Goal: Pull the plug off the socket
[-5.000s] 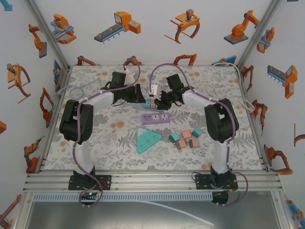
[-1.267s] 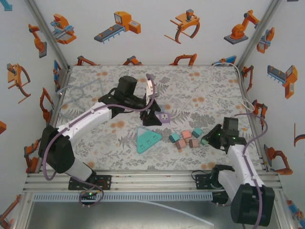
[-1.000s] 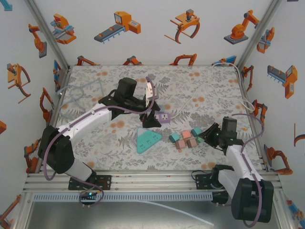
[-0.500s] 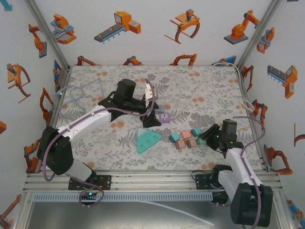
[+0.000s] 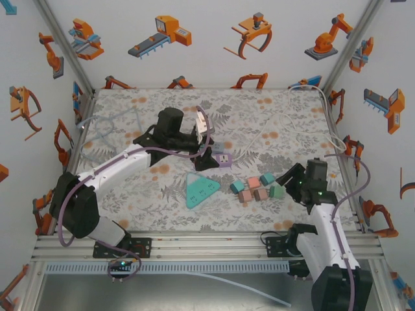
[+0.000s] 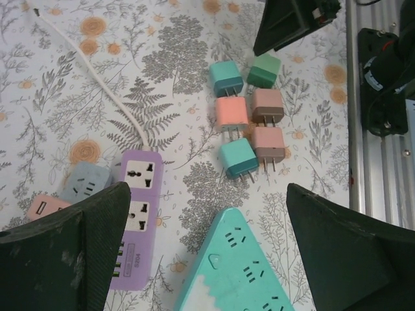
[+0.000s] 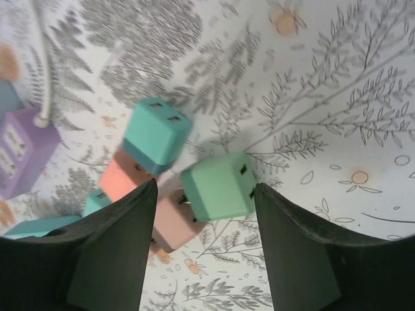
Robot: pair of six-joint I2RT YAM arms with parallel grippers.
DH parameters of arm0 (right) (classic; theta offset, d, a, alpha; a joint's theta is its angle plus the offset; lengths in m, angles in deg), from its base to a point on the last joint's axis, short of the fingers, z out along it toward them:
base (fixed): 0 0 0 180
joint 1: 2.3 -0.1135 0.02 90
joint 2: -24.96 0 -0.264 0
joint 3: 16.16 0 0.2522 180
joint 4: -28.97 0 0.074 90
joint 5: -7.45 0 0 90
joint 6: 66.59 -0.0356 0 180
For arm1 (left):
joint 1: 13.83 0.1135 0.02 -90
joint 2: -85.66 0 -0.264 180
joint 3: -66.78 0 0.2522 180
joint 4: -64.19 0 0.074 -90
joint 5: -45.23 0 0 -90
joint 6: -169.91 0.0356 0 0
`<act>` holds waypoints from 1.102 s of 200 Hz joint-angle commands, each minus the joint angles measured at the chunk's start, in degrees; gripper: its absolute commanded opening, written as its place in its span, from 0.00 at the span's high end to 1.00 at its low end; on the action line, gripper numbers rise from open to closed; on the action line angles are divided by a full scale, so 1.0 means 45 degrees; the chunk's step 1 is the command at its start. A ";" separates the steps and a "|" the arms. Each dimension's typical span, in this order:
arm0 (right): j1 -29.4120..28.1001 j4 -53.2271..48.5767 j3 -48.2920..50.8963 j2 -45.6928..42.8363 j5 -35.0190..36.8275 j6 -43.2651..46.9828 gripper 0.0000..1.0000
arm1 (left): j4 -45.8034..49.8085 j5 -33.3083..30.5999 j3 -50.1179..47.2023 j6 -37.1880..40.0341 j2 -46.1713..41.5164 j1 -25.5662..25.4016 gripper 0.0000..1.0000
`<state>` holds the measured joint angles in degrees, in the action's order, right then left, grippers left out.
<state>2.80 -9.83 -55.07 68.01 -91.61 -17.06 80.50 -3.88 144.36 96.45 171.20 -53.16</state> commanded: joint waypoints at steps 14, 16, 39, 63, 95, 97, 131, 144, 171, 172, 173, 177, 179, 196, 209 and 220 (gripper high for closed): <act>-0.1931 0.0541 -0.2443 0.0453 0.1123 0.2404 0.42 | -0.1804 -0.1611 -0.0571 -0.2111 -0.0783 0.0469 0.03; -0.2178 0.0651 -0.2582 0.0571 0.1254 0.2634 0.42 | -0.1862 -0.1728 -0.0558 -0.2292 -0.0770 0.0525 0.03; -0.4855 0.2073 -0.4194 0.2108 0.2209 0.5570 0.41 | -0.1726 -0.3043 -0.0190 -0.4785 -0.0575 0.1262 0.03; -0.6418 0.4108 -0.5553 0.4365 0.1364 0.8132 0.42 | -0.1510 -0.4204 -0.0252 -0.6641 -0.0528 0.2058 0.03; -0.7819 0.5934 -0.7139 0.7323 -0.1732 1.2327 0.41 | -0.0746 -0.5712 -0.0143 -0.7678 -0.0203 0.2813 0.03; -0.7883 0.5984 -0.7232 0.7498 -0.1960 1.2663 0.41 | -0.0699 -0.5791 -0.0100 -0.7732 -0.0137 0.2854 0.03; -0.8065 0.4574 -0.9871 1.0650 -0.3819 1.6174 0.30 | -0.0179 -0.6496 0.0664 -0.8193 0.0960 0.3345 0.11; -0.8050 0.3222 -1.1172 1.1832 -0.4116 1.7354 0.29 | 0.0140 -0.6759 0.1089 -0.7894 0.1446 0.3367 0.13; -0.7990 0.1929 -1.2845 1.3713 -0.4676 1.8534 0.28 | 0.0941 -0.7083 0.2018 -0.7399 0.2544 0.3360 0.14; -0.7980 0.1901 -1.2896 1.3763 -0.4740 1.8568 0.28 | 0.0949 -0.7107 0.2044 -0.7373 0.2588 0.3365 0.14; -0.7975 0.1887 -1.2941 1.3817 -0.4791 1.8595 0.28 | 0.0983 -0.7120 0.2067 -0.7360 0.2610 0.3377 0.14; -0.7961 0.1788 -1.3122 1.4030 -0.4956 1.8662 0.28 | 0.1051 -0.7142 0.2143 -0.7312 0.2737 0.3384 0.14; -0.7963 0.1729 -1.3201 1.4131 -0.5051 1.8690 0.28 | 0.1088 -0.7149 0.2176 -0.7279 0.2786 0.3378 0.14; -0.7932 0.1334 -1.3929 1.4886 -0.5726 1.8739 0.28 | 0.1207 -0.6979 0.2375 -0.7172 0.3186 0.3408 0.14; -0.7912 0.1233 -1.4327 1.5385 -0.6043 1.8737 0.29 | 0.1209 -0.6765 0.2455 -0.7170 0.3441 0.3453 0.16; -0.7863 0.1189 -1.4549 1.5742 -0.6249 1.8739 0.31 | 0.1192 -0.6446 0.2559 -0.7114 0.3690 0.3477 0.18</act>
<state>-33.22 -1.07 -116.88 136.36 -114.12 64.23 83.86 -34.63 153.73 62.81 186.15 -37.99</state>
